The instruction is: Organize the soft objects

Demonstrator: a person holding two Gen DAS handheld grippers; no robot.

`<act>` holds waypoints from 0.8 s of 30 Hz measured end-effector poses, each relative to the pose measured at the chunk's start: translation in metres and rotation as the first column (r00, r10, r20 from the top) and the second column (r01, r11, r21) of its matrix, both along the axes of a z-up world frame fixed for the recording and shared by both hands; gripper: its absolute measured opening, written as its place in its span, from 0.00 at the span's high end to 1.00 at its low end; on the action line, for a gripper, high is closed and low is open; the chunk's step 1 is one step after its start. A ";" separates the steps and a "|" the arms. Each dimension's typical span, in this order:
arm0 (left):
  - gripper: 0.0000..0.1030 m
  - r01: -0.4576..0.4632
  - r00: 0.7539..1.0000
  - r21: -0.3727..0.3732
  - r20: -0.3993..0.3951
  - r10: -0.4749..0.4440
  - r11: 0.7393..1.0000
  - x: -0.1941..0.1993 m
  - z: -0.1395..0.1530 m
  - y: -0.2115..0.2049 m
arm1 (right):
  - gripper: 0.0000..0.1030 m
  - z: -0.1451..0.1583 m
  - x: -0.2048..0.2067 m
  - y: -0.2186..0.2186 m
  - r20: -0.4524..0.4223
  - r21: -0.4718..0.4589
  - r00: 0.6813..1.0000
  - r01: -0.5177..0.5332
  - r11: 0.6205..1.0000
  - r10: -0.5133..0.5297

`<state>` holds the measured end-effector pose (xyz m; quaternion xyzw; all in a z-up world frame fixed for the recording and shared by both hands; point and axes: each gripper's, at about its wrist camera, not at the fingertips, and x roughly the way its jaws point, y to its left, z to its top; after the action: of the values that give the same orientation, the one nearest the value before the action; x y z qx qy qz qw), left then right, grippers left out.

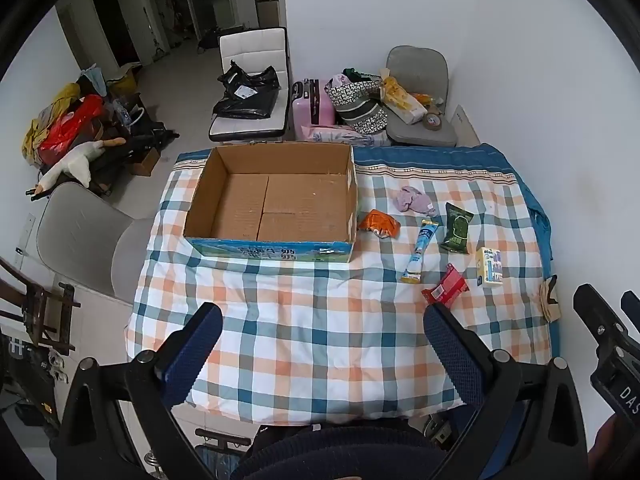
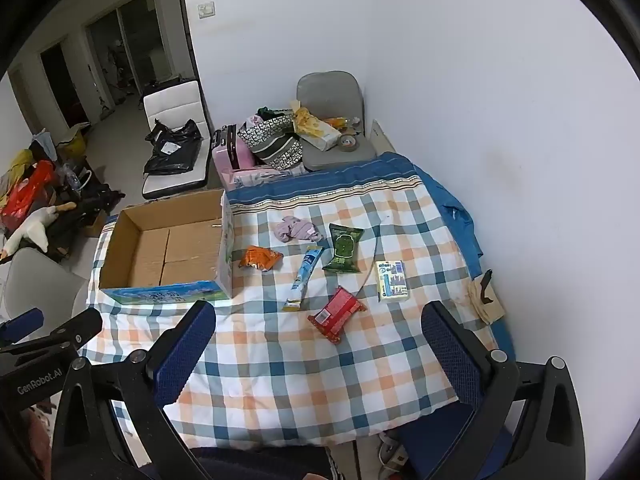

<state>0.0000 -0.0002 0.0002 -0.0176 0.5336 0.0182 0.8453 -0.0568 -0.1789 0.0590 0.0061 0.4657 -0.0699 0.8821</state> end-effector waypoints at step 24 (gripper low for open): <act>0.00 -0.004 1.000 0.002 0.010 0.004 1.000 0.005 0.007 0.012 | 0.00 0.001 0.002 0.003 0.008 0.000 1.000 0.001 1.000 -0.001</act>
<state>0.0050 0.0114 0.0067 -0.0179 0.5294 0.0205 0.8480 -0.0551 -0.1755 0.0603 0.0067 0.4622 -0.0700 0.8840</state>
